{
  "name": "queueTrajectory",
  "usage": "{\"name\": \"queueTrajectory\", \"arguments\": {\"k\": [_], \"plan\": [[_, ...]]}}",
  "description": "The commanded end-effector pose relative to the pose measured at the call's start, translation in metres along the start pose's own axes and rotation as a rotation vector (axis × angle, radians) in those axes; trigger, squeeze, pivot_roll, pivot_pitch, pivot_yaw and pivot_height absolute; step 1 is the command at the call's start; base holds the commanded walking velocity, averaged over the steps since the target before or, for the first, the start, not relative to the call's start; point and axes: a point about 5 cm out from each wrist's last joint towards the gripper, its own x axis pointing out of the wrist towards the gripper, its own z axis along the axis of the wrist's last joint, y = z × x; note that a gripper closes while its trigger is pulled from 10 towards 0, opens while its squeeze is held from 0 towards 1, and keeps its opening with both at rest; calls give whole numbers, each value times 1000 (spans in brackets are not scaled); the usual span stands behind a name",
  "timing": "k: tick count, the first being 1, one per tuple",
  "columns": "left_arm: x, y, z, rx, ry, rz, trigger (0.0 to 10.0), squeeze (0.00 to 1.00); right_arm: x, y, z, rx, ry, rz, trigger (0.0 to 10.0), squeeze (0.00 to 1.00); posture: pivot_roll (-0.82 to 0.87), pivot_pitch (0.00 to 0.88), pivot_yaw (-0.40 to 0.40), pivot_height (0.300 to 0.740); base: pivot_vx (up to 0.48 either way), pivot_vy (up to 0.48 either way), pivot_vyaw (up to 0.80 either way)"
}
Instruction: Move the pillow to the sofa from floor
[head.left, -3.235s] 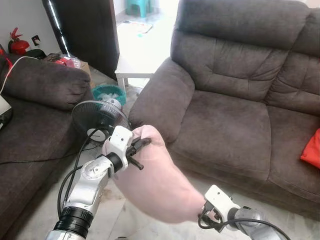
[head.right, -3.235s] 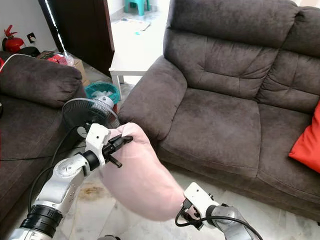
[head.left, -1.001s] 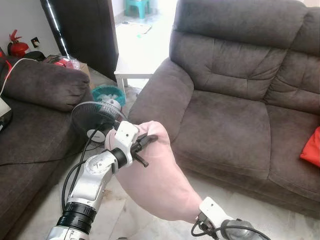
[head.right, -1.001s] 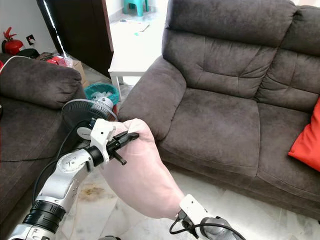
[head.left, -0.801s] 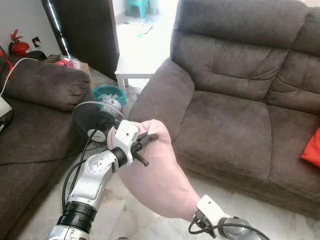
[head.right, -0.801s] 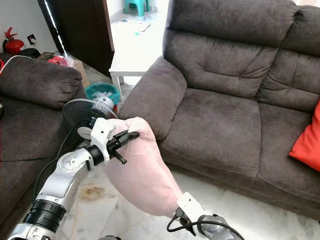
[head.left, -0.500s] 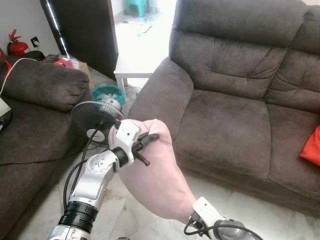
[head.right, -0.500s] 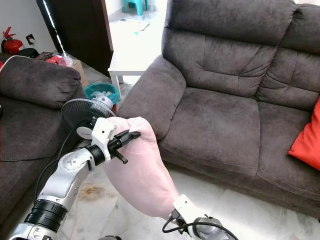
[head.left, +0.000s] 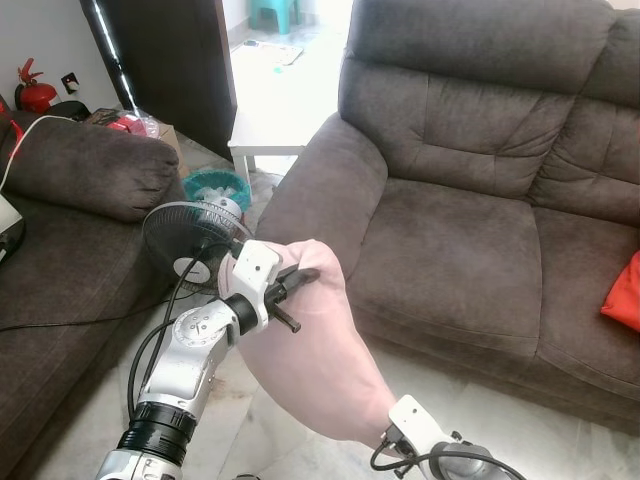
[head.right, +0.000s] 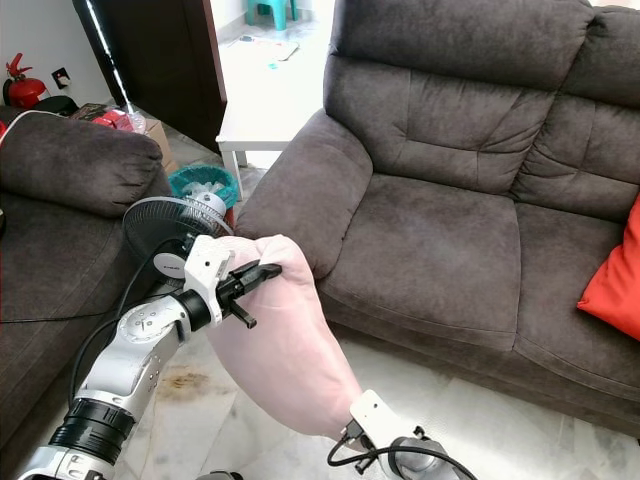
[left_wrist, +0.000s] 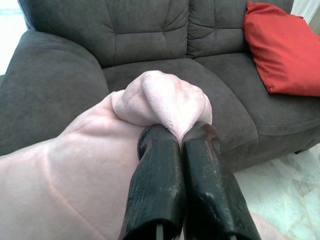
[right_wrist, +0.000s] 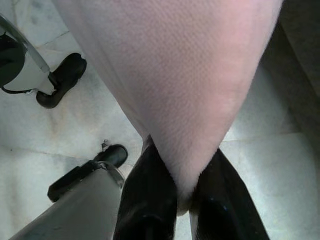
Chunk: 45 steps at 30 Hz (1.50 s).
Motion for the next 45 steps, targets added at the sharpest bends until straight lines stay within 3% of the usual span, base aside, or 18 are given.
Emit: {"name": "queueTrajectory", "arguments": {"k": [1,7,12,13,14,17,19,21,22,23,30,36,45], "plan": [[5,2,35,59,-136,-10,10000,0,-2,1,-14,21,38,-3,0,0,102,53,-20,740,0,0,0],[2,3,25,64,-102,14,10000,0,-4,-5,-13,23,15,-32,0,0,101,54,-18,740,0,0,0],[-6,7,3,73,-22,83,10000,0,-10,-27,-4,111,-70,-134,235,0,98,54,-18,740,0,0,0],[-8,7,-3,82,7,103,10000,0,-14,-37,-1,142,-107,-182,10000,0,95,53,-18,740,0,0,0],[-10,6,-13,93,47,134,10000,0,-20,-51,2,196,-160,-250,10000,0,94,52,-19,740,0,0,0],[-12,6,-18,101,67,156,10000,0,-24,-58,2,228,-201,-283,10000,0,93,52,-20,740,0,0,0],[-13,5,-24,105,82,230,10000,0,-33,-69,24,292,-388,-346,10000,0,85,48,-20,740,0,0,0],[-14,4,-26,109,83,267,10000,0,-40,-75,38,323,-488,-375,10000,0,82,45,-20,740,0,0,0],[-14,4,-26,109,83,267,10000,0,-40,-75,38,323,-488,-375,10000,0,82,45,-20,740,0,0,0],[-15,3,-25,130,58,315,10000,0,-52,-80,63,356,-634,-414,10000,0,80,41,-19,740,0,0,0],[-20,-6,-17,171,-60,404,10000,0,-87,-79,109,455,-950,-465,10000,0,72,25,-22,740,0,0,0],[-33,-9,-9,248,-139,520,10000,0,-111,-70,124,466,-1062,-459,10000,0,67,0,-32,740,0,0,0],[-36,-6,-3,256,-163,548,10000,0,-111,-58,112,528,-1039,-455,10000,0,57,0,-19,740,0,0,0]]}}
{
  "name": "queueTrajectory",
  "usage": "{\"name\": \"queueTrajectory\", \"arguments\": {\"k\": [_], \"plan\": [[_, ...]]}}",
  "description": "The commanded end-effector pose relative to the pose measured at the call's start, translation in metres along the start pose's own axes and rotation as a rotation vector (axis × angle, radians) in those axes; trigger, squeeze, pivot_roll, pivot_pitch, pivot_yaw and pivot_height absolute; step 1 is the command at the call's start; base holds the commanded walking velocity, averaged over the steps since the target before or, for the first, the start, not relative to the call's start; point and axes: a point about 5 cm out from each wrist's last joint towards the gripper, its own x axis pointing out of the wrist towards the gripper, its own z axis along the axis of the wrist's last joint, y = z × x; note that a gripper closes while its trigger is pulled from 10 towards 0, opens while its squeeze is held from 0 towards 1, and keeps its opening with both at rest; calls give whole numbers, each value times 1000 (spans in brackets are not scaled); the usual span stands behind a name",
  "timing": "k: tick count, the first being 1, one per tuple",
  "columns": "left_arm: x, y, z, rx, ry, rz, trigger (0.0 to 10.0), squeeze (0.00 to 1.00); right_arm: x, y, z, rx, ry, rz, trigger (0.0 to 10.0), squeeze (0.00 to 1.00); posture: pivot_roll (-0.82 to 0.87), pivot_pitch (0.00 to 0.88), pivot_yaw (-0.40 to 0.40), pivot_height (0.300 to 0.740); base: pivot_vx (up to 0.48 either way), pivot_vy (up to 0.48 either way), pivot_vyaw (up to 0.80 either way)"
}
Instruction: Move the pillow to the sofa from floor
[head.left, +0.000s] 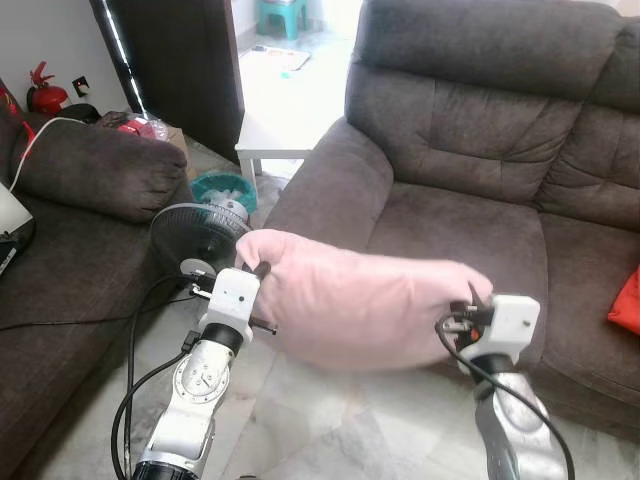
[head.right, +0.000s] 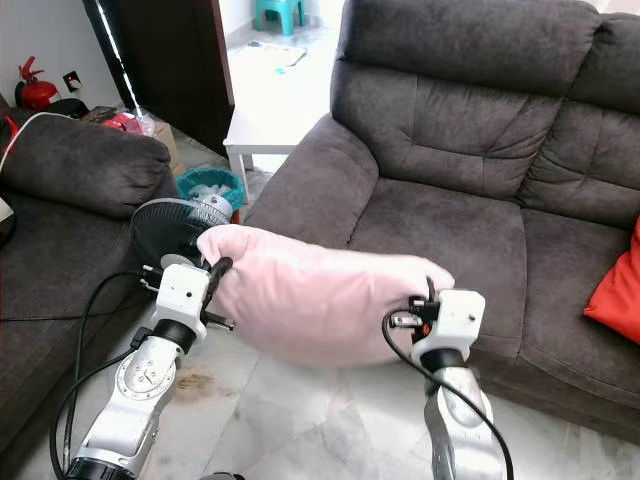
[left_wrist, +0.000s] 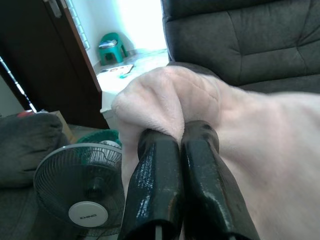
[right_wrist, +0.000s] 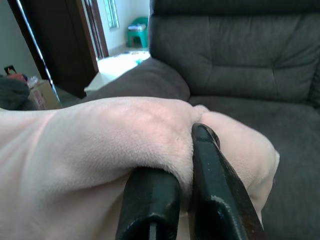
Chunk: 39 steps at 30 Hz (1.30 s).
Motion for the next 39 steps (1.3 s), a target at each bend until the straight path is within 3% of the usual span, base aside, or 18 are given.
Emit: {"name": "queueTrajectory", "arguments": {"k": [1,9,19,26,39], "plan": [[1,2,14,13,-68,15,10000,0,5,4,21,12,-93,15,10000,0,57,0,-19,740,0,0,0],[2,2,11,10,-59,25,10000,0,7,-1,23,10,-77,-5,10000,0,63,0,-11,740,0,0,-497],[8,2,11,12,-50,-8,10000,0,7,12,18,3,-61,10,10000,0,45,0,24,740,0,-27,-793],[12,1,12,13,-48,-37,10000,0,9,10,19,-2,-60,-2,10000,0,57,0,20,740,0,-176,-788],[9,7,13,-3,-53,30,10000,0,17,13,27,-30,-81,26,10000,0,74,0,-9,740,0,0,-606]]}}
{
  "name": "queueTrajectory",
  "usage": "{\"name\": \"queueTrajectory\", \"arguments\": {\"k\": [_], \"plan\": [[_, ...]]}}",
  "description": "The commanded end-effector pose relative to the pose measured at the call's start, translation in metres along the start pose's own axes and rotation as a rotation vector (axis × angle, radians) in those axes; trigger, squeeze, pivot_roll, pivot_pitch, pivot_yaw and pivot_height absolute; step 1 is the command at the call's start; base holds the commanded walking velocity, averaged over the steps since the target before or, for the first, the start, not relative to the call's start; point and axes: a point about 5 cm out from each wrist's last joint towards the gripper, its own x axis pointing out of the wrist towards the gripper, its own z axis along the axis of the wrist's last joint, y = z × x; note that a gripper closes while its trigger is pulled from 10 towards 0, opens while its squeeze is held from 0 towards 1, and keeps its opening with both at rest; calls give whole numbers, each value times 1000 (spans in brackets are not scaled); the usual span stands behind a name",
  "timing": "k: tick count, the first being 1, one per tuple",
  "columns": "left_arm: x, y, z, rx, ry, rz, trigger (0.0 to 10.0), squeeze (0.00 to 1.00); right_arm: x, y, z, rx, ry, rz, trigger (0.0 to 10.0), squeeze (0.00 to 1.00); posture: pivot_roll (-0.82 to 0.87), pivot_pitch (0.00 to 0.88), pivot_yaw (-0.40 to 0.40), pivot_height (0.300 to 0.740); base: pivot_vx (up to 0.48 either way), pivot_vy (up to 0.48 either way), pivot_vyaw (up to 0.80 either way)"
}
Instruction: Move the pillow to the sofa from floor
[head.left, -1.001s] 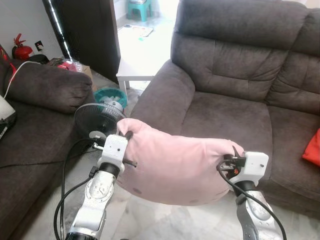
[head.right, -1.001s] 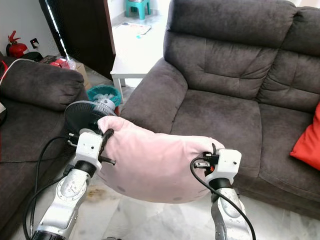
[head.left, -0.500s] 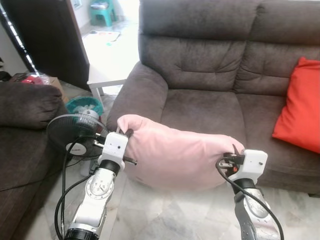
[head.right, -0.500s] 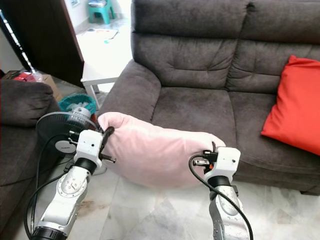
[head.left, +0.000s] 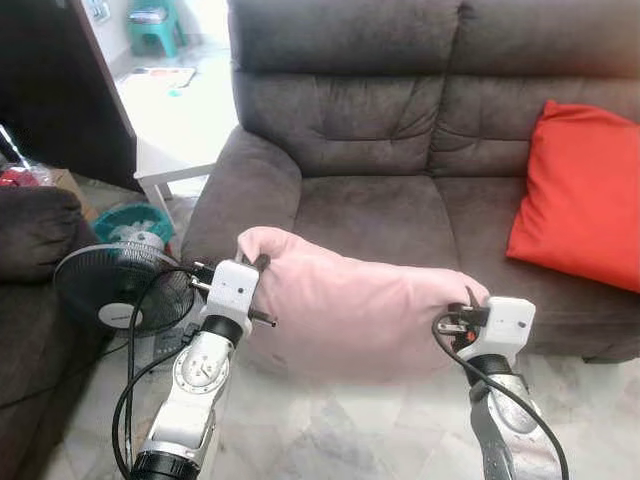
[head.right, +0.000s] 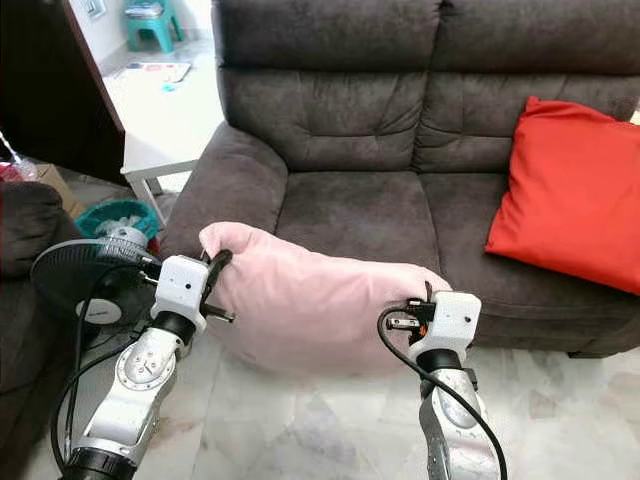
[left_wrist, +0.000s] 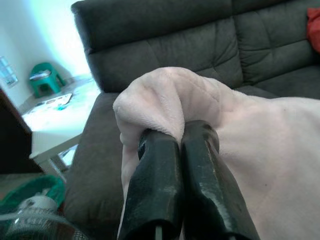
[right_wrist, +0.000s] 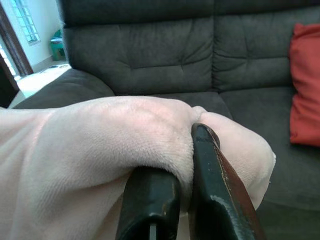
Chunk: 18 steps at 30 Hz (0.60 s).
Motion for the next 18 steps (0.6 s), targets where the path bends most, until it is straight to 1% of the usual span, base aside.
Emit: {"name": "queueTrajectory", "arguments": {"k": [1,5,10,13,17,18], "plan": [[1,7,9,3,-42,39,10000,0,9,10,19,-9,-79,50,10000,0,74,0,-9,740,0,0,0],[0,13,11,-8,-53,72,10000,0,9,9,20,-8,-81,49,10000,0,80,0,-11,740,0,0,0],[2,14,18,-8,-80,77,10000,0,11,5,25,-5,-96,37,10000,0,83,0,-13,740,0,0,0],[5,14,26,-10,-107,77,10000,0,12,5,31,-8,-115,36,10000,0,81,0,-14,740,271,0,0],[7,14,30,-8,-118,78,10000,0,14,3,34,-15,-122,28,10000,0,81,0,-17,740,282,0,0],[8,14,33,-9,-133,79,10000,0,15,2,36,-4,-126,31,10000,0,81,2,-20,740,307,0,-800]]}}
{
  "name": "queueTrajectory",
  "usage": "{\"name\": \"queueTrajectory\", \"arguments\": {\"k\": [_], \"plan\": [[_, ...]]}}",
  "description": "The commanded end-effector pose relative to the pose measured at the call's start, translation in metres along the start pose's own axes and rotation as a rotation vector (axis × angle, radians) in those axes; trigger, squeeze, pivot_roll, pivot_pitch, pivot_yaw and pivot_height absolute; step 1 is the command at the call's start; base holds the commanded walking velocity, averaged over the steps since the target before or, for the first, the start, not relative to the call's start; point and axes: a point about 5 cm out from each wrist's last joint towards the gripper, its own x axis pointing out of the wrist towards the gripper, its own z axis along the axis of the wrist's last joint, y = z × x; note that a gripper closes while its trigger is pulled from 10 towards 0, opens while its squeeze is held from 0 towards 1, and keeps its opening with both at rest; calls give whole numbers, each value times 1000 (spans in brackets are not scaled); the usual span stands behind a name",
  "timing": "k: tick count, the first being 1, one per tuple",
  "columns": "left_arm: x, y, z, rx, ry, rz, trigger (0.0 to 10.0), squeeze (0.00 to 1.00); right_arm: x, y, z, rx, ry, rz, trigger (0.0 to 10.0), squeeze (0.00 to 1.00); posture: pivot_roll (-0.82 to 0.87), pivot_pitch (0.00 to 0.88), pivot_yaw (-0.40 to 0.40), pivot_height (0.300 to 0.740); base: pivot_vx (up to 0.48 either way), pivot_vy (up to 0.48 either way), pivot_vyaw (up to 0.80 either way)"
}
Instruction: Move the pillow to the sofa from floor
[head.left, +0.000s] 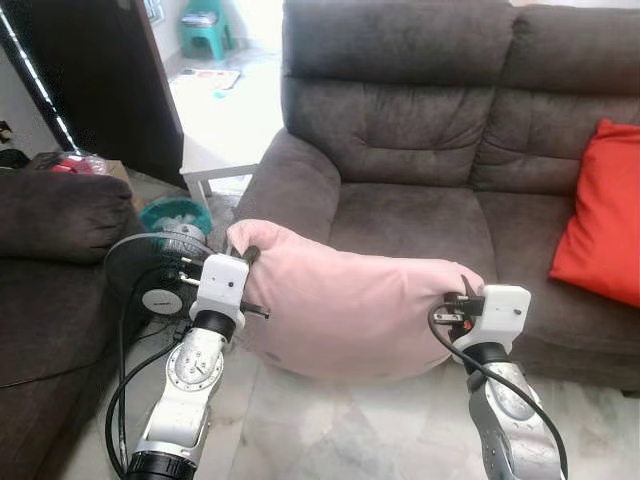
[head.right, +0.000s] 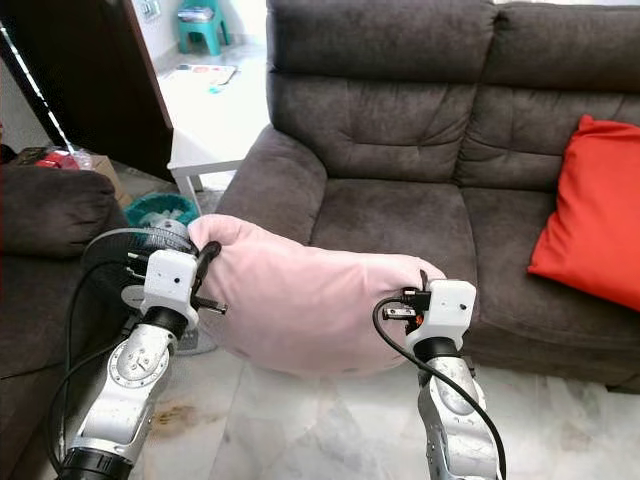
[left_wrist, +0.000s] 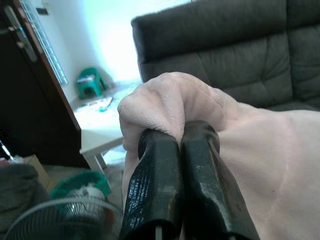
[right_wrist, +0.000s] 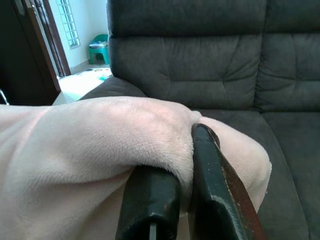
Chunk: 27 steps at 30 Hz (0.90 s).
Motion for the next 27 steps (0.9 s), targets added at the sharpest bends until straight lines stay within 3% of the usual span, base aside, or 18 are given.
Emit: {"name": "queueTrajectory", "arguments": {"k": [1,6,17,27], "plan": [[9,4,21,-9,-89,22,10000,0,8,-1,28,7,-116,6,10000,0,81,2,-20,740,307,0,-800],[11,7,23,12,-97,31,10000,0,8,0,35,-51,-141,30,10000,0,79,7,-24,740,311,0,-480],[7,18,22,48,-87,66,10000,0,9,4,43,-43,-165,42,10000,0,83,14,-31,740,312,0,0],[13,25,34,54,-127,85,10000,0,10,7,49,-54,-178,57,10000,0,81,21,-31,740,312,0,0]]}}
